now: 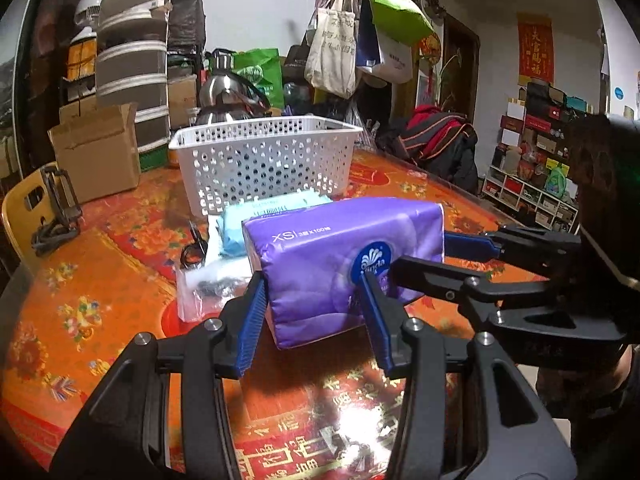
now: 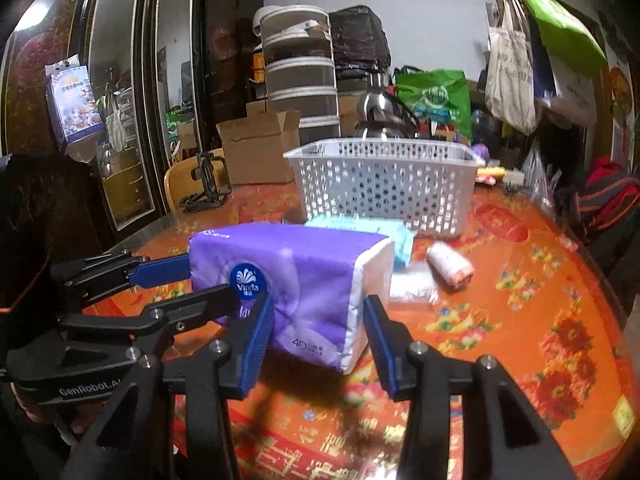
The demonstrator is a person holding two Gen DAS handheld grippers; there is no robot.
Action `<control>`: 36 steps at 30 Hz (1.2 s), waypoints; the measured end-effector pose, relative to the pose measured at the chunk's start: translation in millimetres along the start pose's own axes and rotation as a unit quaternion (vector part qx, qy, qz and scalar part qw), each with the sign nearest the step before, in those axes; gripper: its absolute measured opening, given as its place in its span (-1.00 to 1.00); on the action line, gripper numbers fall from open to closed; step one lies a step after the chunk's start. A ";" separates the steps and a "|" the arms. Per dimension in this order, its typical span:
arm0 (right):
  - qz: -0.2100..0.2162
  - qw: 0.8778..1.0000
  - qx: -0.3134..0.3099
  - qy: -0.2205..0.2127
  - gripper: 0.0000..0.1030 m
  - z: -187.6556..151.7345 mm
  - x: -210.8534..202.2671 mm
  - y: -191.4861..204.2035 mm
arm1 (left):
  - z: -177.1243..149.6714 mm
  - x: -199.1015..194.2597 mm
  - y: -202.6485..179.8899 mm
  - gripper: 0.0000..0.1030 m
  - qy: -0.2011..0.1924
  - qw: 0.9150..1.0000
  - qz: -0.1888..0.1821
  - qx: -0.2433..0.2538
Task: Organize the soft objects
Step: 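Carry the tissue pack into the white basket and open both grippers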
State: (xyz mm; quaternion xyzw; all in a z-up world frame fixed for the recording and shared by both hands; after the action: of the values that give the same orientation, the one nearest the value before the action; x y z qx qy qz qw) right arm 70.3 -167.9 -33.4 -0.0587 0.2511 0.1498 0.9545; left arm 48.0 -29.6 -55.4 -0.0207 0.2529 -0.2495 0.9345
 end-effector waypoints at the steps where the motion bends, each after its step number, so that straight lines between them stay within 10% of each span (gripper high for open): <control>1: -0.003 1.000 -0.002 -0.007 -0.11 5.9 -1.6 -0.8 | 3.3 -0.4 -0.1 -0.15 -0.002 1.000 0.000 0.000; 12: 0.001 0.999 -0.002 -0.038 -0.12 59.6 0.3 -12.7 | 57.1 -5.3 5.9 -0.15 -0.033 0.999 0.004 0.006; 23: 0.012 0.999 0.003 -0.042 -0.12 193.8 45.2 -41.6 | 198.7 17.9 50.2 -0.15 -0.051 0.999 0.002 0.005; 36: 0.009 0.997 0.031 0.064 -0.12 222.2 195.2 -68.9 | 246.0 150.6 150.9 -0.15 0.040 0.997 -0.001 -0.070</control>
State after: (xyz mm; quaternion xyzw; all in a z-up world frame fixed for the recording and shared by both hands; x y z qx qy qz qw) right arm 356.5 -141.6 64.8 -0.0366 0.3162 0.1462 0.9366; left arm 348.2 9.1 64.3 -0.0764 0.3070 -0.2326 0.9197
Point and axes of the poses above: each gripper's, at about its wrist camera, not at the fingertips, and x roughly the way its jaws point, y to its left, z to its top, the point moved 3 cm from there along x, roughly the way its jaws point, and after that the axes turned 15 degrees about -z, right-handed, at the moved point
